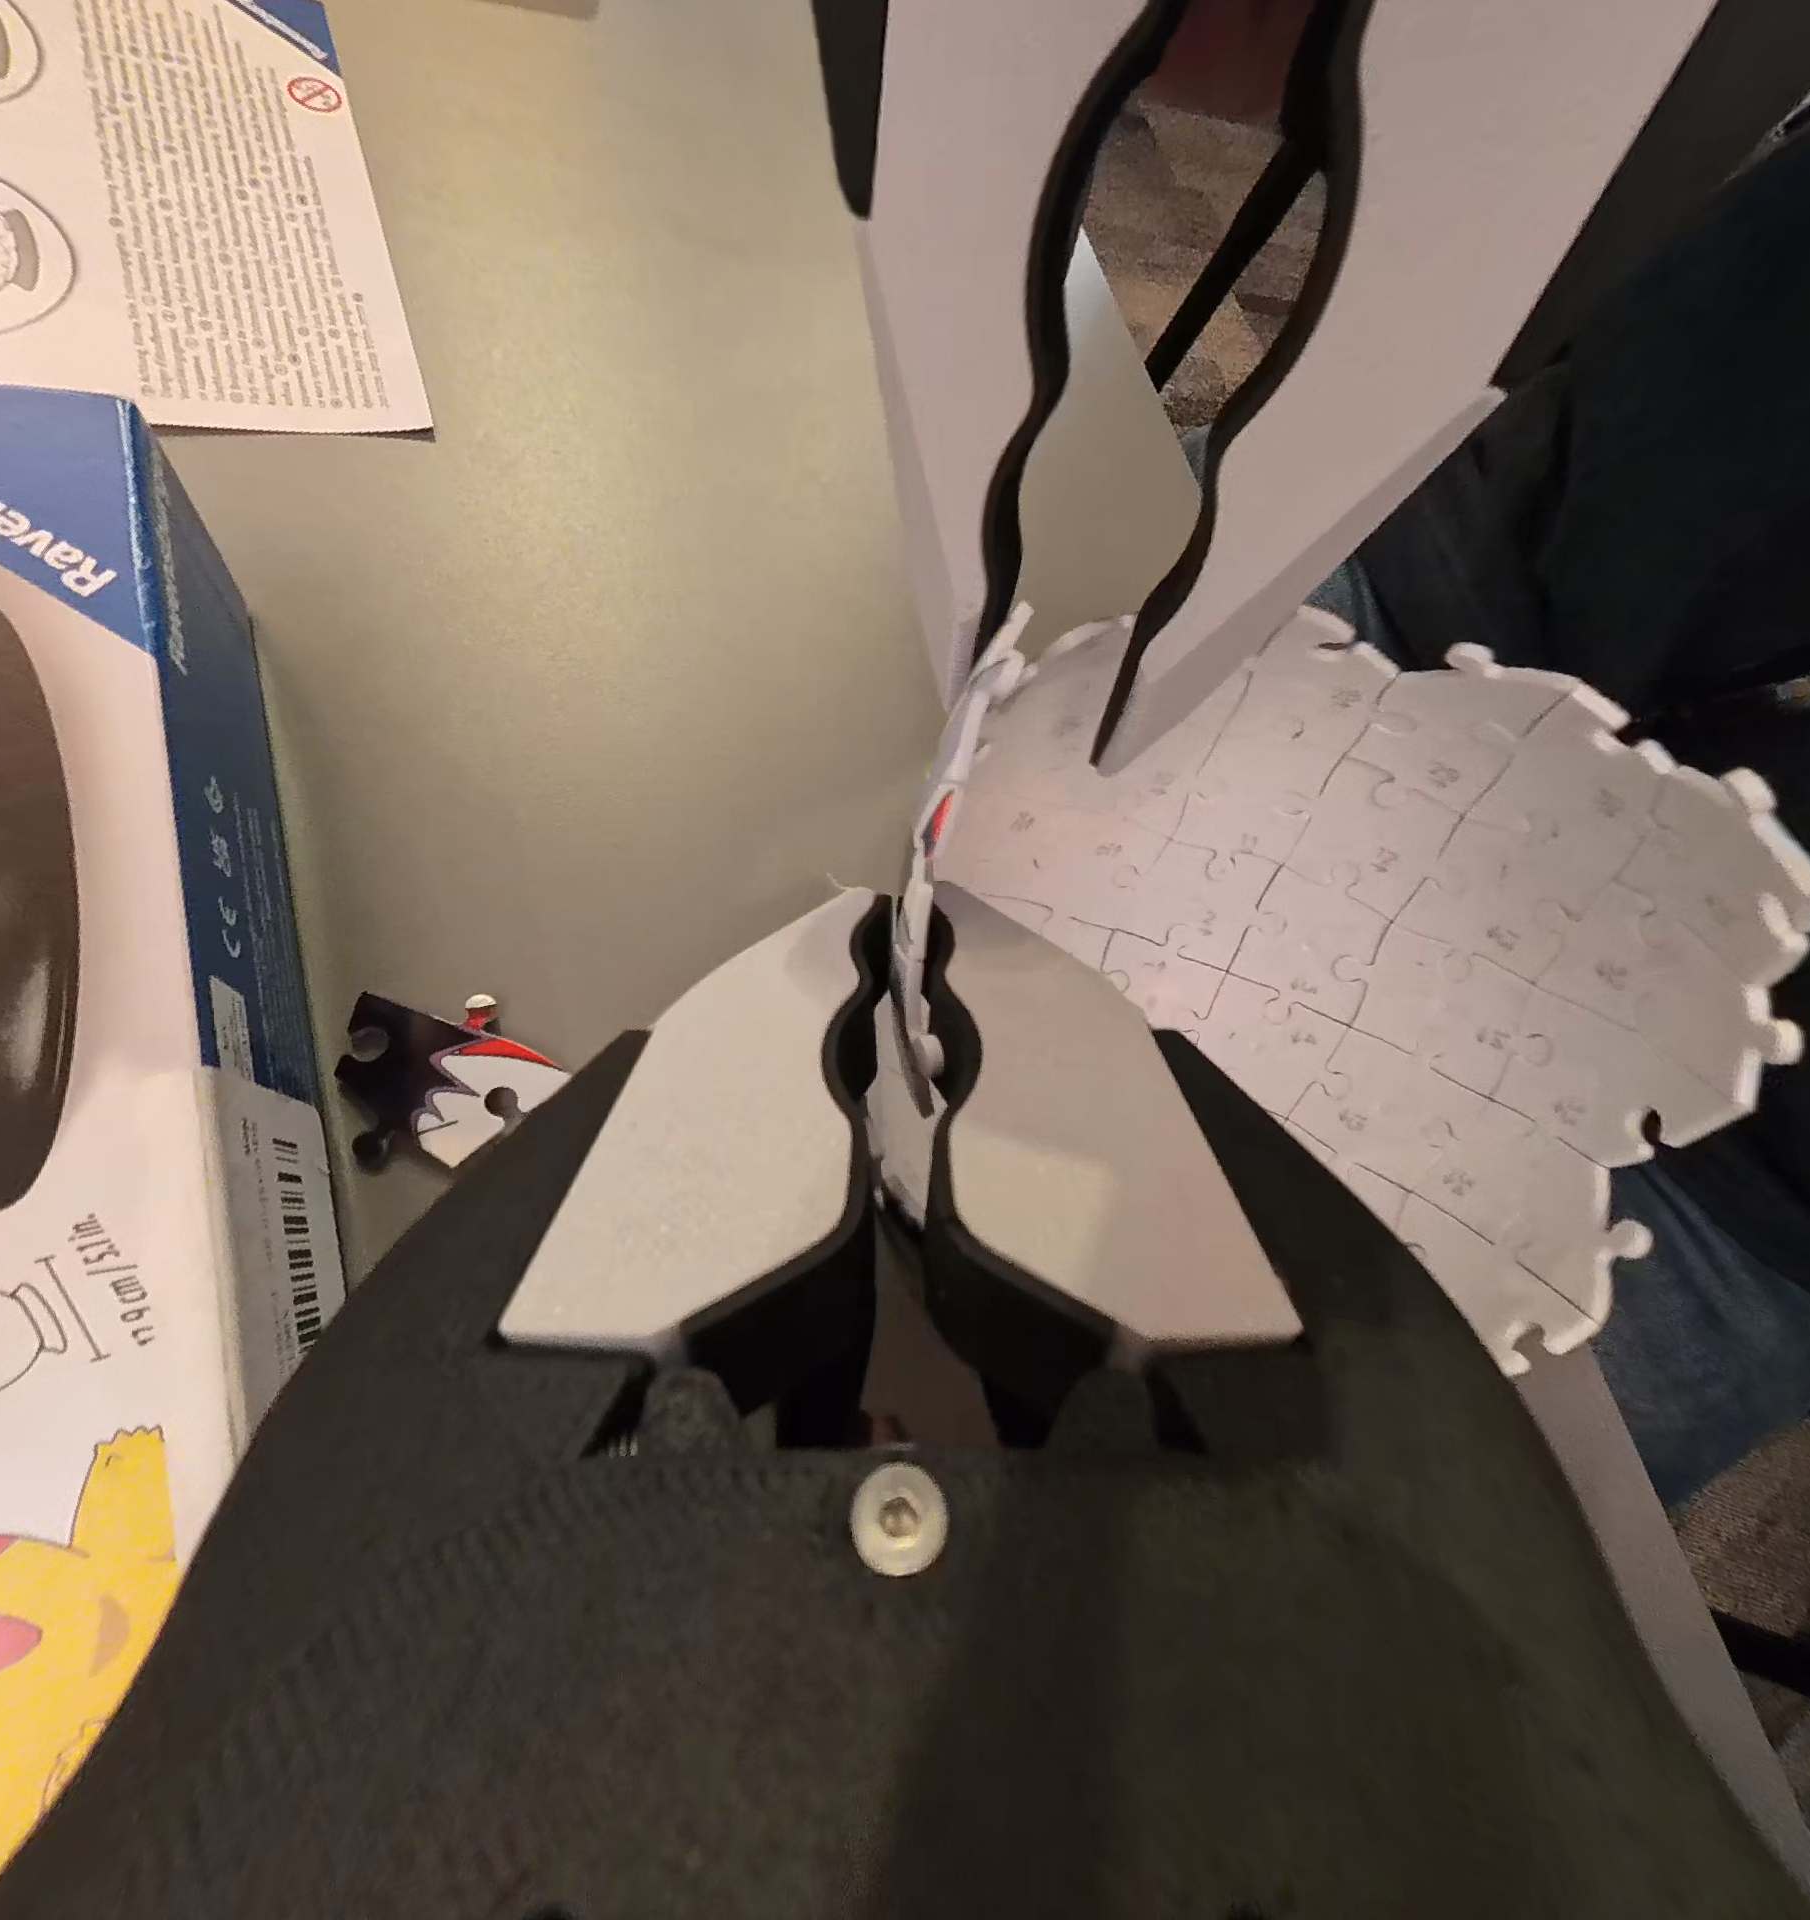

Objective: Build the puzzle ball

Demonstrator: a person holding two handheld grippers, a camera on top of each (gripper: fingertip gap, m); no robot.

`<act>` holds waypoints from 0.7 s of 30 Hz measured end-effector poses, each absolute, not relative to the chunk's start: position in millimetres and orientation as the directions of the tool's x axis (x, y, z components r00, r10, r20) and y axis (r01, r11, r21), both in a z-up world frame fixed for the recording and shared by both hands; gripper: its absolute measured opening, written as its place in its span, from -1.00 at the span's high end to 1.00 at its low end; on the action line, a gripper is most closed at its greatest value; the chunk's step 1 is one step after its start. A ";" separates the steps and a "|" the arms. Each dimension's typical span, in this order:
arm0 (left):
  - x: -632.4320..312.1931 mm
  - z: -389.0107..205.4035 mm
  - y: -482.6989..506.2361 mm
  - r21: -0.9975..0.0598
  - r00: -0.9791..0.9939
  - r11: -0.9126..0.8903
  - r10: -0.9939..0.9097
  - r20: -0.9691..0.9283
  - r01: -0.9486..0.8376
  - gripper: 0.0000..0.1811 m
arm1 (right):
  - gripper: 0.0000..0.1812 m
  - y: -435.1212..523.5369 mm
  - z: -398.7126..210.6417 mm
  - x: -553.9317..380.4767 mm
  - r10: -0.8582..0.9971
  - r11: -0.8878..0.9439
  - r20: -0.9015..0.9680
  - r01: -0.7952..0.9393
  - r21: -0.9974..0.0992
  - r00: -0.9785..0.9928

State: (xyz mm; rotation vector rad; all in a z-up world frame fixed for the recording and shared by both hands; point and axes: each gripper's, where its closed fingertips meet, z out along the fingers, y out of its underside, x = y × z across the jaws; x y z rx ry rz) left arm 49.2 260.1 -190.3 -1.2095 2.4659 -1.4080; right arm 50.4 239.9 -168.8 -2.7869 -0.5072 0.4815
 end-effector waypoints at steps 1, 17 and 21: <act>49.2 -190.7 260.9 -0.751 -0.693 0.282 -0.652 0.307 -0.598 0.96 | 0.76 238.3 -169.6 50.4 0.384 -0.902 -0.270 0.296 -0.315 0.883; 42.0 -188.2 251.1 -0.776 -0.773 0.329 -0.559 0.299 -0.538 0.96 | 0.69 226.3 -170.2 46.1 0.399 -0.899 -0.273 0.313 -0.307 0.875; 39.5 -188.0 248.8 -0.772 -0.790 0.350 -0.534 0.300 -0.530 0.96 | 0.71 225.8 -171.3 44.0 0.403 -0.898 -0.281 0.316 -0.306 0.871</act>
